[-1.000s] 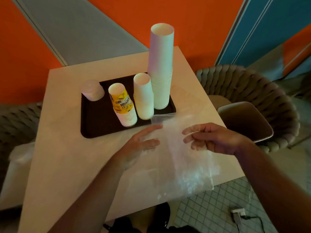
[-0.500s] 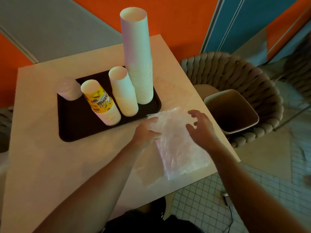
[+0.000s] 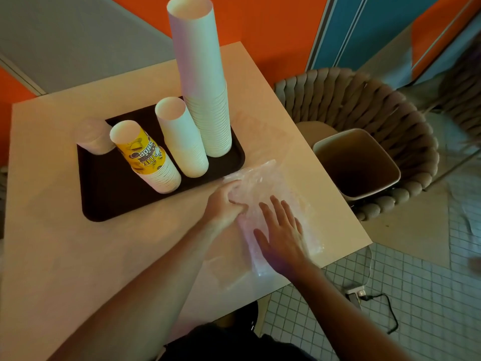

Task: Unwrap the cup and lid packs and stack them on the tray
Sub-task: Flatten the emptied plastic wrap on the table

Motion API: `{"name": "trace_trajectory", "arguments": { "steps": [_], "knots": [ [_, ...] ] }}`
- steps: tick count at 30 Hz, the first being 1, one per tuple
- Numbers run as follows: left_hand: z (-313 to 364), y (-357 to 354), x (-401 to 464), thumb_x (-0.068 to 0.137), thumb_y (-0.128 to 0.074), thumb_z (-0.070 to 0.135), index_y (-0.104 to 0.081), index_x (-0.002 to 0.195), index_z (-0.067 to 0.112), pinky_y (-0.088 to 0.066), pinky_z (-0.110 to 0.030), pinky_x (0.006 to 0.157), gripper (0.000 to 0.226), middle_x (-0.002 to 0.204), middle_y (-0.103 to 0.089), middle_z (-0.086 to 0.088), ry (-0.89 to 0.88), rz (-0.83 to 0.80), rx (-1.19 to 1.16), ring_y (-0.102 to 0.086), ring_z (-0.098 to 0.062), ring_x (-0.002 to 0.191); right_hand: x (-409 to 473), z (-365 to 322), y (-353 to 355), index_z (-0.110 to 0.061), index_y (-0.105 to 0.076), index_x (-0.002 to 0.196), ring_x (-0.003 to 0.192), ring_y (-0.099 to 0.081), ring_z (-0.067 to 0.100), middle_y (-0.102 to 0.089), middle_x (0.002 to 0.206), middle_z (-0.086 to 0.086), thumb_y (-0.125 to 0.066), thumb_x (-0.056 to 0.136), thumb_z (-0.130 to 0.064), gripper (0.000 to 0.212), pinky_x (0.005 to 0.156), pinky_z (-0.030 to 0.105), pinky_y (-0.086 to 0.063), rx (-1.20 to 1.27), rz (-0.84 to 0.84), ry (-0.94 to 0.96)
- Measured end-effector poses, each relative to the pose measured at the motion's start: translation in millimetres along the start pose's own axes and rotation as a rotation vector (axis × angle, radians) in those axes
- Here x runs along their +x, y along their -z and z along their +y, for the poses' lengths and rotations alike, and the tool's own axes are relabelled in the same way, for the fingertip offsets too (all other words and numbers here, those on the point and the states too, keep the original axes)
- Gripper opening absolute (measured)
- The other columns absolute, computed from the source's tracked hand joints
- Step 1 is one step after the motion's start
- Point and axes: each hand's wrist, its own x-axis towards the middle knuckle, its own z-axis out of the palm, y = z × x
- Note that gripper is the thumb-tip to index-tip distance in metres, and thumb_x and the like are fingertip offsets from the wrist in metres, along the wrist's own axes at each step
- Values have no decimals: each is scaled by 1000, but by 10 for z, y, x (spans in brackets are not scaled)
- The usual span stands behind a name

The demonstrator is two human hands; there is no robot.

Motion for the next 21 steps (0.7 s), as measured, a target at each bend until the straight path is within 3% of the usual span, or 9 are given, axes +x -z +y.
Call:
{"name": "trace_trajectory", "arguments": {
  "steps": [5, 10, 12, 15, 16, 18, 21],
  "knots": [
    [-36, -64, 21, 73, -80, -3, -59, 137, 22, -49, -7, 57, 71, 126, -64, 4, 14, 39, -14, -69, -13, 76, -21, 58, -123, -34, -2, 161, 155, 18, 26, 15, 169, -4, -34, 105, -53, 67, 124, 46, -1, -24, 38, -13],
    [-128, -91, 75, 74, -77, -2, -61, 134, 18, -48, -6, 63, 66, 128, -62, -1, -45, 59, 29, -69, -20, 91, -20, 123, -275, -34, 2, 161, 153, 22, 31, 18, 169, 0, -28, 106, -53, 66, 124, 53, 3, -63, -35, -47],
    [-151, -87, 81, 75, -71, -5, -60, 131, 9, -50, -12, 74, 59, 132, -51, -11, -175, 177, 139, -61, -24, 99, -23, 138, -338, -34, 0, 161, 153, 23, 31, 17, 169, 0, -26, 106, -53, 64, 123, 53, 6, -60, -26, -41],
    [-146, -134, 35, 75, -69, 2, -58, 126, 6, -47, -33, 93, 52, 129, -44, -20, -458, 363, 434, -52, -30, 107, -12, 144, -406, -35, 4, 161, 150, 31, 29, 23, 166, -2, -21, 106, -56, 64, 122, 50, 14, -60, -1, -52],
    [-133, -181, 19, 77, -70, 8, -59, 126, 9, -46, -39, 96, 50, 133, -47, -19, -566, 336, 495, -52, -32, 114, -6, 141, -413, -36, 6, 161, 149, 34, 28, 25, 165, -3, -19, 105, -57, 65, 122, 50, 16, -60, 6, -51],
    [-106, -315, 2, 90, -60, 29, -55, 135, 19, -41, -46, 107, 47, 147, -46, -10, -726, 83, 591, -43, -30, 136, -3, 144, -427, -36, 11, 160, 147, 38, 25, 29, 164, -4, -16, 104, -60, 66, 122, 49, 19, -50, 12, -49],
    [-150, -484, 17, 100, -30, 51, -35, 152, 34, -11, -42, 122, 55, 165, -23, 8, -761, -319, 772, -10, -17, 154, -29, 137, -448, -32, 14, 160, 147, 39, 24, 30, 164, 0, -9, 100, -64, 71, 120, 47, 22, -65, 17, -56]
  ]
}}
